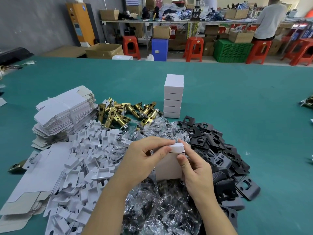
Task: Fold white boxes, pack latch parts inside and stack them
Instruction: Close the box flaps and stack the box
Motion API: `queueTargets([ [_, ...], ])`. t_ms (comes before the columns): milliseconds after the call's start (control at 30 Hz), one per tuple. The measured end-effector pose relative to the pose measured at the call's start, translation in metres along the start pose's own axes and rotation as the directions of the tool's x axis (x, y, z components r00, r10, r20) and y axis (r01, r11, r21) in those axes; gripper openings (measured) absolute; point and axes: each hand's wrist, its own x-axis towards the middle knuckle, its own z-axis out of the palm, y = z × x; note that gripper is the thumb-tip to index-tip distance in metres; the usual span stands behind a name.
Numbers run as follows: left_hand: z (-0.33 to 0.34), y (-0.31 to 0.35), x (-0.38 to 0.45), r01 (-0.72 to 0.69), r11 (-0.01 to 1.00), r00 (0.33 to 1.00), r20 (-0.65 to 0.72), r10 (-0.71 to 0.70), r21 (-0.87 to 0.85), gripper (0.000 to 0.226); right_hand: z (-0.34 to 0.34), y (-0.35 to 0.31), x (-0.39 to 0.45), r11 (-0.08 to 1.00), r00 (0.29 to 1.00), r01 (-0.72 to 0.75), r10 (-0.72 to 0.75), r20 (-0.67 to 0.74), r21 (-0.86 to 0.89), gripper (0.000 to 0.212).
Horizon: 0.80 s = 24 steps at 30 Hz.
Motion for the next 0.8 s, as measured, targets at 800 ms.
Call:
queueTargets([
  [800, 0.0087, 0.0098, -0.0043, -0.045, 0.999, 0.999, -0.007, 0.045, 0.001, 0.026, 0.0016, -0.0043, -0.0040, 0.978, 0.984, 0.134, -0.150, -0.099, -0.158, 0.035],
])
